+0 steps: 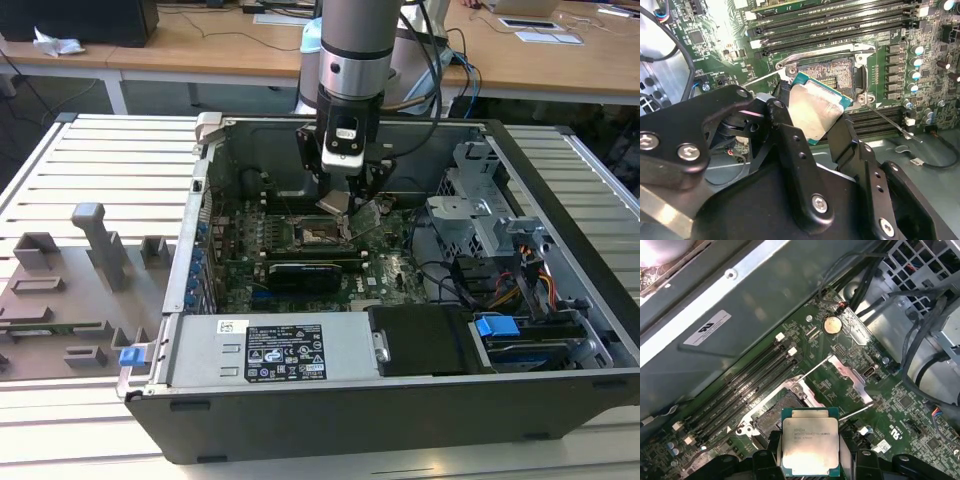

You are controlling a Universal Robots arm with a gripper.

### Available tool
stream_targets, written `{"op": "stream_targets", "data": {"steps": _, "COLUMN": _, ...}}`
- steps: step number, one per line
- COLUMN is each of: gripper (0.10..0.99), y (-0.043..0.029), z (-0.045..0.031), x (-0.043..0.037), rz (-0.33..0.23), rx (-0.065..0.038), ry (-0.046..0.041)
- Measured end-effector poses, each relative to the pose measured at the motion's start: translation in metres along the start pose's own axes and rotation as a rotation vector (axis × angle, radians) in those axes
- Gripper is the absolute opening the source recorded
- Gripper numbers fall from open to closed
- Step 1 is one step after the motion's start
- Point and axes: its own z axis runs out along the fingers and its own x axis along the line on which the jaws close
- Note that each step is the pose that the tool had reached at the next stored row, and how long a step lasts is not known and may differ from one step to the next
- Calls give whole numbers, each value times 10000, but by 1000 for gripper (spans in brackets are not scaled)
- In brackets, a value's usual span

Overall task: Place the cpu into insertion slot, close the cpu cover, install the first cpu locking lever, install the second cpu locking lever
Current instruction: 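Place the cpu into insertion slot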

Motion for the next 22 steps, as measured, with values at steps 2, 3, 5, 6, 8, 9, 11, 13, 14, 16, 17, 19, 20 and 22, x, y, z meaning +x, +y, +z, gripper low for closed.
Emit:
{"op": "stream_targets", "data": {"steps": 2, "gripper": 541, "y": 0, "z": 0, "x": 0, "rz": 163, "rx": 12, "ry": -15}}
{"op": "stream_targets", "data": {"steps": 3, "gripper": 541, "y": 0, "z": 0, "x": 0, "rz": 222, "rx": 16, "ry": -20}}
{"op": "stream_targets", "data": {"steps": 5, "gripper": 541, "y": 0, "z": 1, "x": 0, "rz": 410, "rx": 33, "ry": -38}}
{"op": "stream_targets", "data": {"steps": 6, "gripper": 541, "y": 0, "z": 0, "x": 0, "rz": 475, "rx": 39, "ry": -44}}
{"op": "stream_targets", "data": {"steps": 8, "gripper": 541, "y": 0, "z": 1, "x": 0, "rz": 676, "rx": 55, "ry": -62}}
{"op": "stream_targets", "data": {"steps": 9, "gripper": 541, "y": 0, "z": 1, "x": 0, "rz": 747, "rx": 61, "ry": -69}}
{"op": "stream_targets", "data": {"steps": 11, "gripper": 541, "y": 0, "z": 1, "x": 0, "rz": 908, "rx": 71, "ry": -82}}
{"op": "stream_targets", "data": {"steps": 13, "gripper": 541, "y": 0, "z": 1, "x": 0, "rz": 1139, "rx": 82, "ry": -95}}
{"op": "stream_targets", "data": {"steps": 14, "gripper": 541, "y": 0, "z": 2, "x": 0, "rz": 1235, "rx": 86, "ry": -100}}
{"op": "stream_targets", "data": {"steps": 16, "gripper": 541, "y": 0, "z": 2, "x": 0, "rz": 1359, "rx": 91, "ry": -107}}
{"op": "stream_targets", "data": {"steps": 17, "gripper": 541, "y": 0, "z": 2, "x": 0, "rz": 1424, "rx": 94, "ry": -111}}
{"op": "stream_targets", "data": {"steps": 19, "gripper": 541, "y": 0, "z": 2, "x": 0, "rz": 1546, "rx": 100, "ry": -118}}
{"op": "stream_targets", "data": {"steps": 20, "gripper": 541, "y": 0, "z": 2, "x": 0, "rz": 1593, "rx": 103, "ry": -122}}
{"op": "stream_targets", "data": {"steps": 22, "gripper": 541, "y": 0, "z": 2, "x": 0, "rz": 1689, "rx": 113, "ry": -133}}
